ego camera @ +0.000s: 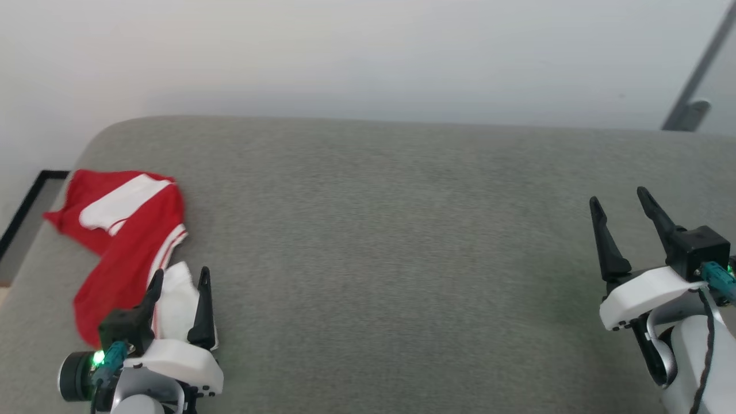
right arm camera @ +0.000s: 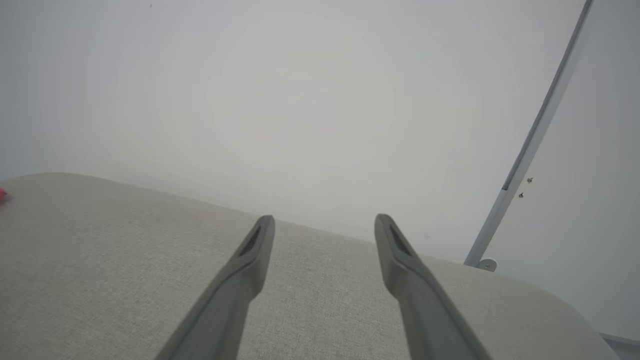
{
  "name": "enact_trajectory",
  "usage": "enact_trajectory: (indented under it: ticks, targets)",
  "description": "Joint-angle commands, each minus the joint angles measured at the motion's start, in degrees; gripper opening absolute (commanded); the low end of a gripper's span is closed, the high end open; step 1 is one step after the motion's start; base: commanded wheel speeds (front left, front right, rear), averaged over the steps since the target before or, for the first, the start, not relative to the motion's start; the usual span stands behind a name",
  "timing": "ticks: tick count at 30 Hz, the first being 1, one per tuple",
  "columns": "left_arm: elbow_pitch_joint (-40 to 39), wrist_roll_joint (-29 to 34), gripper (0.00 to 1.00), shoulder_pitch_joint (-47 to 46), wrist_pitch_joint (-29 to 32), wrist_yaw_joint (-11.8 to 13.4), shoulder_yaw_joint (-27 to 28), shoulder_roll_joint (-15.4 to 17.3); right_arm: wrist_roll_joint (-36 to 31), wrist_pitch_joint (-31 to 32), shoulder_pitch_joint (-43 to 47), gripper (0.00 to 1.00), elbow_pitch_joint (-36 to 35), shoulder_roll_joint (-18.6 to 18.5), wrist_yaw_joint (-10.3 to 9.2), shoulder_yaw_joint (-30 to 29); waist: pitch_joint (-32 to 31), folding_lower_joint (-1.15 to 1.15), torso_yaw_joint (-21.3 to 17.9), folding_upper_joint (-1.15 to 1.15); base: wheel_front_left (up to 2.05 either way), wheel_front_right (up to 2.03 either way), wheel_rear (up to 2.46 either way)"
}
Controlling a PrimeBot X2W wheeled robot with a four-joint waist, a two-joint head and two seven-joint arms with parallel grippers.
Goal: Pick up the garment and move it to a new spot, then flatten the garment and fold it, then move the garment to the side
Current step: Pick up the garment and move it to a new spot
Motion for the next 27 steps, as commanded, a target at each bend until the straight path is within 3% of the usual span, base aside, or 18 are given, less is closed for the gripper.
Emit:
enact_trajectory:
  ticks: [1,20,27]
  targets:
    - [-0.13,0.53,1.0,0.88,-0.32,0.19,0.52,-0.15,0.44,-0.29,0.53,1.0,0.14,0.36,0.0,0.36,-0.34,0.0,2.71,0.0,0.0,0.0,0.0]
    - [-3.4,-0.94,1.0,5.93,-0.32,1.43,3.65,-2.34,3.07,-0.29,2.39,1.0,-0.5,5.05,0.0,5.06,-0.95,0.0,23.17,0.0,0.0,0.0,0.0]
    - [-7.93,-4.43,1.0,8.56,-0.32,4.36,5.08,-2.69,4.49,-0.29,-1.65,1.0,1.06,6.1,0.0,11.36,1.05,0.0,25.37,0.0,0.0,0.0,0.0]
